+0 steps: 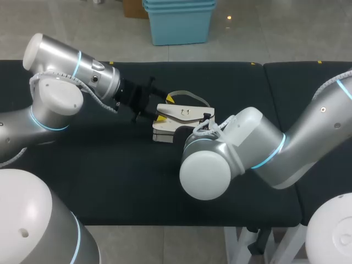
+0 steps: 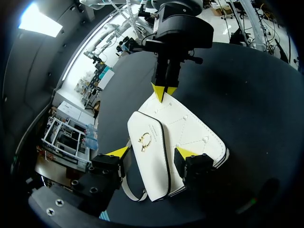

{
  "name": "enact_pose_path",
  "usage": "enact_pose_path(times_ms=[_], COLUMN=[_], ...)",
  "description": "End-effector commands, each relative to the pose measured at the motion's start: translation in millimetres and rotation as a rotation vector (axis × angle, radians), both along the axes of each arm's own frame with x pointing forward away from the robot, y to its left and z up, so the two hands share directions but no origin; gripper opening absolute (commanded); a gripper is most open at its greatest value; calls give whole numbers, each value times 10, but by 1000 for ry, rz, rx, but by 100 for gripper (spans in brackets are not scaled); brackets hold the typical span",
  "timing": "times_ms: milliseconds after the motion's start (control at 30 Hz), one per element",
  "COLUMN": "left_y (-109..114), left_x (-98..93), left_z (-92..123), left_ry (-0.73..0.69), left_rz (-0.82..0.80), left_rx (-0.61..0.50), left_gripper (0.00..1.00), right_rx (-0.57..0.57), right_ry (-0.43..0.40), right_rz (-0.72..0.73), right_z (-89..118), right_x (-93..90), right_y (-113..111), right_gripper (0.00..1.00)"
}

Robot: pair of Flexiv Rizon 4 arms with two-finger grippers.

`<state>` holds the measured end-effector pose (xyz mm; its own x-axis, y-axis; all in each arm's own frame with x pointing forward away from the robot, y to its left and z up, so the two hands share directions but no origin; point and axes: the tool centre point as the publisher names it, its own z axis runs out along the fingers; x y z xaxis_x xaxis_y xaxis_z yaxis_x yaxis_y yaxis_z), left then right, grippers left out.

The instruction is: Pick up the bag, open it, inspect its contents, close it, and place it on the opposite side

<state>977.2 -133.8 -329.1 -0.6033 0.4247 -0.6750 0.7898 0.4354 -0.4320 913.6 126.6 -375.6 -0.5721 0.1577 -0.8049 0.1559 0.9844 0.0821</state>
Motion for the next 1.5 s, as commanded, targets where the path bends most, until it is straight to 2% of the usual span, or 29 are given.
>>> enact_pose_path(times_ms=[33,200,533,567,667,800,1233,1500], left_y=[7,-68,-210,-219,-231,-210,-148,-124], left_x=[-3,25,90,109,147,187,359,441], left_z=[-31,-156,-324,-333,-345,-297,-58,-22], left_ry=[0,-16,-96,-100,-97,-57,218,295], left_rz=[-33,-61,-50,-43,-22,15,141,213], left_rx=[10,52,83,83,83,69,9,8], left_gripper=[60,57,40,34,0,0,0,0], right_rx=[-17,-17,-7,-4,-1,3,-51,-68], right_ry=[-160,-160,-150,-151,-153,-155,-135,-130], right_rz=[0,6,45,56,77,99,118,125], right_z=[-67,-68,-77,-77,-77,-82,-213,-227], right_x=[-1,6,-9,-13,-23,-42,-168,-186], right_y=[-9,11,34,40,55,53,-50,-70], right_gripper=[0,0,0,0,0,0,0,0])
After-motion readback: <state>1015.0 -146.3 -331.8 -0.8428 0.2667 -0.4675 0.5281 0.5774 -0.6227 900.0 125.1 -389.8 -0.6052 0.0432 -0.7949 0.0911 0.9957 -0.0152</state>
